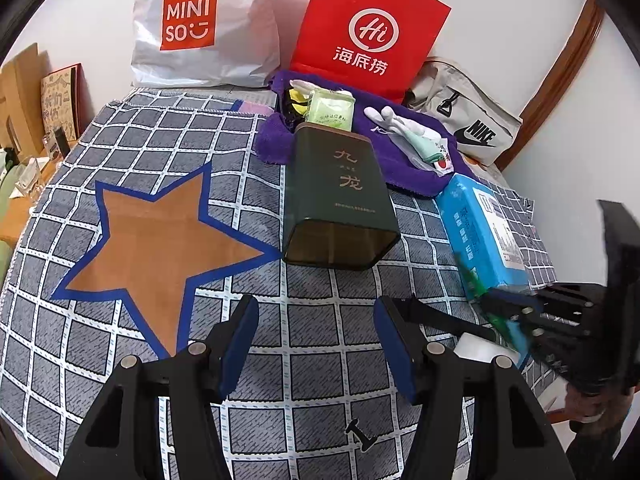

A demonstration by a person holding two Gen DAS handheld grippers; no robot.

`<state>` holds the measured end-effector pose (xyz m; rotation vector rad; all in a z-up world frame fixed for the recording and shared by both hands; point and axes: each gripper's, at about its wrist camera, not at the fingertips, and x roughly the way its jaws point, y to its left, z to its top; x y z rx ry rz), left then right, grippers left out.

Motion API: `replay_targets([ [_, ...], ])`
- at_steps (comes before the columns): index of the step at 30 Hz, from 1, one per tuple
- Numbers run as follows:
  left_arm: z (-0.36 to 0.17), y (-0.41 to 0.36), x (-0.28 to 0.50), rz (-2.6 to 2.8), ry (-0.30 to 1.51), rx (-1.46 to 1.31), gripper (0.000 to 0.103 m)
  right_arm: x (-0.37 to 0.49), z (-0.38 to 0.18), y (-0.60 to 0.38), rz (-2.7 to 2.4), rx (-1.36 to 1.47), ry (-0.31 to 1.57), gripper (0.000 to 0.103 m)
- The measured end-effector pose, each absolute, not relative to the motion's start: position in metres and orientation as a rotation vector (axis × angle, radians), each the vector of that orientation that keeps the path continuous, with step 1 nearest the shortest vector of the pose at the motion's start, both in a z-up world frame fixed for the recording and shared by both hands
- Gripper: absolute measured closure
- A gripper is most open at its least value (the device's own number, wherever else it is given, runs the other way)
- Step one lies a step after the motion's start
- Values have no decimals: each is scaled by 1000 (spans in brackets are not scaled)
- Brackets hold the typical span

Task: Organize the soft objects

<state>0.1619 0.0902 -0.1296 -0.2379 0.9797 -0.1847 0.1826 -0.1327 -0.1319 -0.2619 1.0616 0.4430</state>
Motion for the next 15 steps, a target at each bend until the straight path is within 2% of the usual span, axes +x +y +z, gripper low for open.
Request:
replay_targets([
  [10,-133,69,150,-189,1005,-203,46,153,-86,-168,391,-183,922,100],
  [15,-144,50,145,-204,1031,-170,46,125,-94,-197,341,-197,933,100],
])
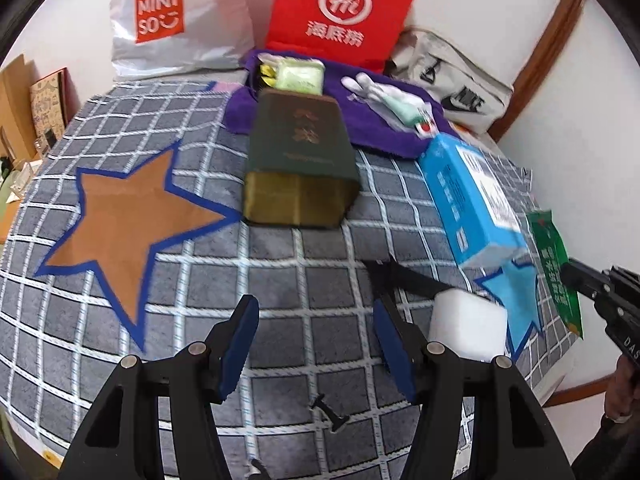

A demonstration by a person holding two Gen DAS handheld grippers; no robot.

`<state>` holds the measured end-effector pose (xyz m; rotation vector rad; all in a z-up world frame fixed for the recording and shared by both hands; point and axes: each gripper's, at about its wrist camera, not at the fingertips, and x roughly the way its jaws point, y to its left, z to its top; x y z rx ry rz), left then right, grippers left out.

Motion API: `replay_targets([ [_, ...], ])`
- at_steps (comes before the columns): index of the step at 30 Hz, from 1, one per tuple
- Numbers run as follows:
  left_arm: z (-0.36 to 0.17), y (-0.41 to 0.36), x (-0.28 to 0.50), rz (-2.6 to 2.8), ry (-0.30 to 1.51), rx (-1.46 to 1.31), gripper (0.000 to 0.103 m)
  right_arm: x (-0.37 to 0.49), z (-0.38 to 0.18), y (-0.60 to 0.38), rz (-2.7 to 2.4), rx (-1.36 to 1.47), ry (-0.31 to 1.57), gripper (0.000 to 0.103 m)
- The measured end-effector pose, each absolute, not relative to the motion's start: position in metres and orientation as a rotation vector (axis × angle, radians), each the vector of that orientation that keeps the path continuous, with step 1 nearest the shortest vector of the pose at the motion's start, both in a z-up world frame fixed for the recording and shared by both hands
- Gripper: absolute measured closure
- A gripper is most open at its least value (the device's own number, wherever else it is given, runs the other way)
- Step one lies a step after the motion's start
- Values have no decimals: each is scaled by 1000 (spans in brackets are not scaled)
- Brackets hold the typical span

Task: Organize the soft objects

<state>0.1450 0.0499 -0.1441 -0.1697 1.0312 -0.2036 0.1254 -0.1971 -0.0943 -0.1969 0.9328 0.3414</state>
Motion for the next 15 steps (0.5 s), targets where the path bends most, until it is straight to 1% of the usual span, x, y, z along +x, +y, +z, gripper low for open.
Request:
replay_targets([
  [5,-163,22,147,-240,1062,-127,46,120,-133,-219,297,-194,1000,100],
  [8,-176,4,152,-268,1092,-79,46,122,-150,-223,302,-198,1001,100],
  [13,-181,-22,162,-208,1060,74,46,129,-172,-228,344,-172,1018,100],
  [15,-183,-29,164,-178,1053,138,43,129,-175,-227,361,-170,1016,97],
])
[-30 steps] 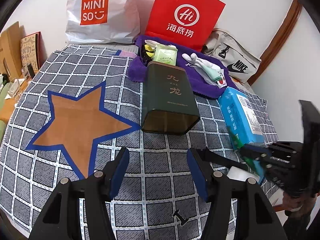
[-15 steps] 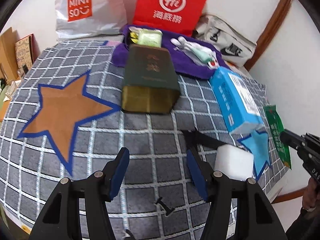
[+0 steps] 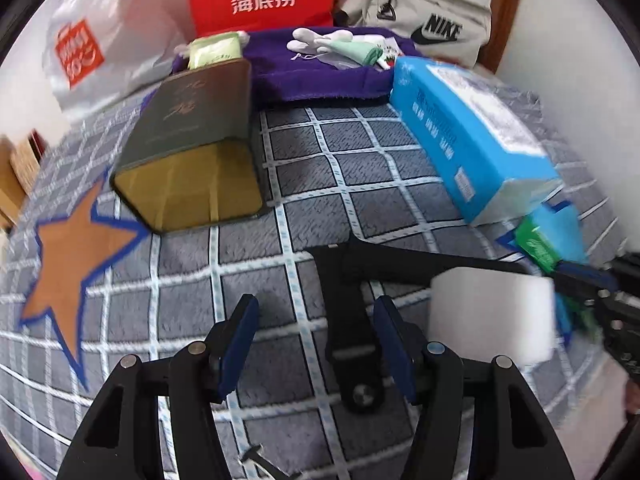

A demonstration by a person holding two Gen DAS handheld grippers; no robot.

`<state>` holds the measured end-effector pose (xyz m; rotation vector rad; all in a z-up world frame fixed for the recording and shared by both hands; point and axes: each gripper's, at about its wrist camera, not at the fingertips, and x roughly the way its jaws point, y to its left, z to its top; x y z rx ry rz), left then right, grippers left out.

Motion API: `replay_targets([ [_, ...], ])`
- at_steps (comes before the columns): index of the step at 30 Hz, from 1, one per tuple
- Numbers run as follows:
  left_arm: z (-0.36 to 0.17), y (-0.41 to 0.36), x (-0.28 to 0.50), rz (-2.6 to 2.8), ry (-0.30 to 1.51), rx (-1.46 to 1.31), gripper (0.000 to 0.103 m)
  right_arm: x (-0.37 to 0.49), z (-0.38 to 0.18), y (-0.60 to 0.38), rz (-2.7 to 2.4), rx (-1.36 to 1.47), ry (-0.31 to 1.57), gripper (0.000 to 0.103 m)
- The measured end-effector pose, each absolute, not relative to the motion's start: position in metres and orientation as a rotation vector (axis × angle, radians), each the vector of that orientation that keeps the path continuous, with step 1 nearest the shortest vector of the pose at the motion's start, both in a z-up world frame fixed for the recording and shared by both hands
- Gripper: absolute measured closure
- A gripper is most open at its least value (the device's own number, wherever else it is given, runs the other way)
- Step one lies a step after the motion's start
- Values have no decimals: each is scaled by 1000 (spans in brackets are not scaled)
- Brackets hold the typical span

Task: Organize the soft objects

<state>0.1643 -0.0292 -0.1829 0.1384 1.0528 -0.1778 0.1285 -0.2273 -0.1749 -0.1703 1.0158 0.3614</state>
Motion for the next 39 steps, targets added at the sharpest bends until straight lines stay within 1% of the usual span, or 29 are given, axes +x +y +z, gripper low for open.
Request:
replay_targets([
  [1,-183,-28,164,-176,1055,139,43,128,-175,-227,361,-178,1013,93],
  [3,-182,-21,163,-167,1062,133,43,126,-174,-231,346,-188,993,77],
  [4,-182,-16,161,-161,1068,137,43,124,-173,-235,344,-176,981,57],
  [5,-180,-10,160,-159,1076,133,43,124,-173,-240,344,-163,970,44],
  [6,-179,-6,160,-139,1084,135,43,124,-172,-245,339,-145,959,41],
  [10,-179,-3,156,-156,1076,129,46,130,-183,-260,333,-65,989,41],
  [12,-180,-9,155,-166,1061,156,45,132,-191,-259,327,-62,1011,41],
  [13,-180,-9,155,-171,1053,162,45,130,-192,-257,324,-79,999,38],
  [14,-179,-10,156,-179,1049,163,48,127,-191,-254,327,-97,987,33],
  [15,-179,-9,156,-197,1041,161,64,125,-192,-251,341,-96,989,30],
  [16,-178,-9,156,-228,1041,151,69,123,-193,-248,347,-89,986,27],
  [17,-177,-12,155,-243,1040,158,74,122,-194,-247,339,-90,978,26],
  [18,-177,-15,155,-249,1039,175,78,122,-196,-245,329,-94,972,26],
  [19,-177,-18,154,-258,1033,193,79,122,-196,-244,316,-93,967,26],
  [20,-178,-19,154,-262,1028,200,79,122,-196,-245,305,-87,963,29],
  [21,-177,-18,154,-265,1028,189,79,122,-196,-246,294,-81,959,31],
  [22,-178,-15,155,-274,1027,166,79,122,-196,-247,281,-82,952,37],
  [25,-179,-11,157,-300,1017,125,74,122,-196,-249,256,-73,941,41],
  [26,-179,-12,156,-301,1010,131,74,122,-196,-249,243,-70,936,47],
  [27,-179,-14,155,-296,1003,147,74,123,-196,-248,231,-66,931,49],
  [28,-179,-18,155,-292,998,173,74,123,-196,-248,223,-61,927,55],
  [29,-180,-20,155,-296,997,184,78,124,-195,-248,218,-56,925,64],
  [30,-179,-20,154,-307,998,185,82,125,-195,-248,215,-54,924,66],
  [32,-179,-20,153,-315,1006,184,83,125,-193,-245,218,-80,927,77],
  [35,-176,-13,148,-308,1014,157,83,123,-189,-242,230,-93,941,82],
  [39,-171,0,140,-279,1012,106,83,118,-180,-243,230,-80,938,82],
])
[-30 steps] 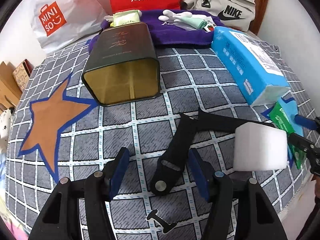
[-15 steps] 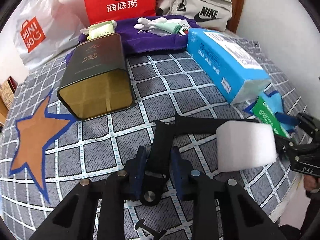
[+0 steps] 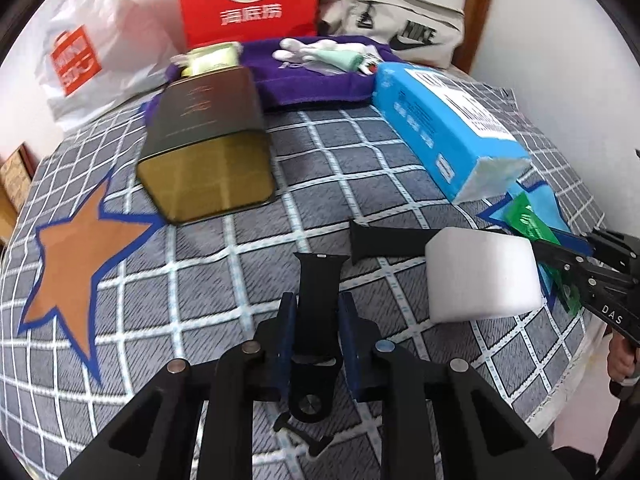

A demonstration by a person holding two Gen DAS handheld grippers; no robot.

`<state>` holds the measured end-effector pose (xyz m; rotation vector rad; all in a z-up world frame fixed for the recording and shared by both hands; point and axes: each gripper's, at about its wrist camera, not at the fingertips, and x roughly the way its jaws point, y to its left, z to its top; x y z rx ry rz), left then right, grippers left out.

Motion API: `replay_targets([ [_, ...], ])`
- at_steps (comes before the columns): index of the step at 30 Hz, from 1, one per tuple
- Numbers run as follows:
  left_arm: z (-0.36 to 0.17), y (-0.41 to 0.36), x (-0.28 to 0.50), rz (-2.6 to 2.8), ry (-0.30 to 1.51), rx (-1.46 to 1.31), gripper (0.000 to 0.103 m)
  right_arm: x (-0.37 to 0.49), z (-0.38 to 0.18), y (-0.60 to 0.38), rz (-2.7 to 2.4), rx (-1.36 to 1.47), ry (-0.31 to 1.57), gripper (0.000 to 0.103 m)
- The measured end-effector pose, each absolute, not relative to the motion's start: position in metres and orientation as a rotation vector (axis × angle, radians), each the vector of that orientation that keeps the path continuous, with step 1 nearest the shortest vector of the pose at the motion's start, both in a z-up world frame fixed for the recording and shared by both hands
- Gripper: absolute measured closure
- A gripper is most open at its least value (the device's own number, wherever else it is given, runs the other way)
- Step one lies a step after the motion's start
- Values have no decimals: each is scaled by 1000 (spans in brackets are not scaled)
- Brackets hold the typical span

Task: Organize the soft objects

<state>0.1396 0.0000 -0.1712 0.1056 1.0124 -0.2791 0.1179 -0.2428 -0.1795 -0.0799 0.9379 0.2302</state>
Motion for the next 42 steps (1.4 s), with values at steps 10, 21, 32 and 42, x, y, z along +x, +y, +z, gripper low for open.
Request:
replay_targets([
  [10,-137,26,133,-265,950,-5,83,109,-137,-242,239,-81,870,82],
  [21,-94,36,140,-247,866,-50,83,123,-101,-236,279,-48,828,82],
  [32,-68,29,168,-226,828,-50,83,153,-79,-227,310,-68,794,82],
  [42,-54,23,202,-230,811,-50,83,188,-66,-227,321,-52,771,82],
])
